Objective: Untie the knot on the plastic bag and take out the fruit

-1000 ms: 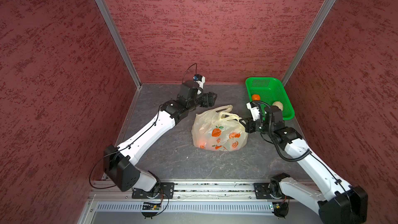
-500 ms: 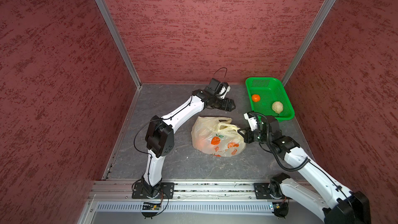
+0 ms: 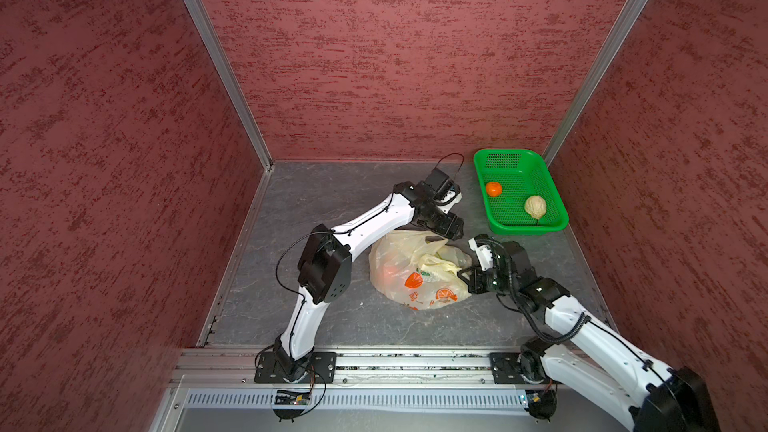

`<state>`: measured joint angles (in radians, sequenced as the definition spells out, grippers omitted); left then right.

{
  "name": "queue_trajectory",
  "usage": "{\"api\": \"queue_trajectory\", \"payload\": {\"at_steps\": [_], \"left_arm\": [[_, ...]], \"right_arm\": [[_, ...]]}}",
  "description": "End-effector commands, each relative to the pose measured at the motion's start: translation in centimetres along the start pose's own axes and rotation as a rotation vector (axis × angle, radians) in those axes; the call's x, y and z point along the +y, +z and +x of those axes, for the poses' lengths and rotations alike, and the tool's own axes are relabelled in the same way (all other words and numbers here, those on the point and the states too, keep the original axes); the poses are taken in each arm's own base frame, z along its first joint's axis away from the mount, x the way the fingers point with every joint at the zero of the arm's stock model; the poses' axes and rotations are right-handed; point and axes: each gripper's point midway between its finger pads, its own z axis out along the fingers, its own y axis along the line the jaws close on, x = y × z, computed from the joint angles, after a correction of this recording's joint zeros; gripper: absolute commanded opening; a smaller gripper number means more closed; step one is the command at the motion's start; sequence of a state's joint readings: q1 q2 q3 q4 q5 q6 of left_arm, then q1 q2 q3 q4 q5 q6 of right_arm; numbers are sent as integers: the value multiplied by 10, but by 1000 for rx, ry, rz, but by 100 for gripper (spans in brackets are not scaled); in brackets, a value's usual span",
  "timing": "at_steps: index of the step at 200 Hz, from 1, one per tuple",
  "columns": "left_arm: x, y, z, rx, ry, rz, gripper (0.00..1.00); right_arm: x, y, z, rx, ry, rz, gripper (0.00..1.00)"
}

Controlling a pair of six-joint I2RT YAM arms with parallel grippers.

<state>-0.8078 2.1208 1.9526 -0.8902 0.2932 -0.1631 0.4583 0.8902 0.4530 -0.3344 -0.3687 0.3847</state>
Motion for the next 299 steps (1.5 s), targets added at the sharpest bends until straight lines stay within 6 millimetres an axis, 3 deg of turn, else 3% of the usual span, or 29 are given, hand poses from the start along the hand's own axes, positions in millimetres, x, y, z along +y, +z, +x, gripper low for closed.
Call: {"api": "queue_trajectory", "payload": {"at_steps": [1,58,89,127,169,183,210,231,252,299], "left_arm": [[8,13,14,46,37,-68,81],[37,45,32,106,69,-241,69],[43,56,35,117,86,-266,55],[61,56,38,98,96,-395,35],[73,64,49,113,93,-433,39],[73,62,48,101,92,-443,28],[67,32,29,-17,69,-475,0],[62,-11,16,-159,29,-491,0],[56,-54,17,-281,-16,-482,0],[37,-134,51,-561,-74,-381,0]], "right_arm": [[1,2,-5,-31,17,10,0],[1,2,-6,-41,10,14,0],[1,1,-7,-48,6,17,0],[2,0,-9,-51,-5,15,0],[4,-2,-9,-59,-9,6,0],[5,-2,-10,-61,-11,4,0],[5,-4,-11,-67,-11,2,0],[5,-6,-12,-77,2,4,0],[5,-9,-13,-89,26,7,0],[-2,-17,-14,-110,97,62,0]]}}
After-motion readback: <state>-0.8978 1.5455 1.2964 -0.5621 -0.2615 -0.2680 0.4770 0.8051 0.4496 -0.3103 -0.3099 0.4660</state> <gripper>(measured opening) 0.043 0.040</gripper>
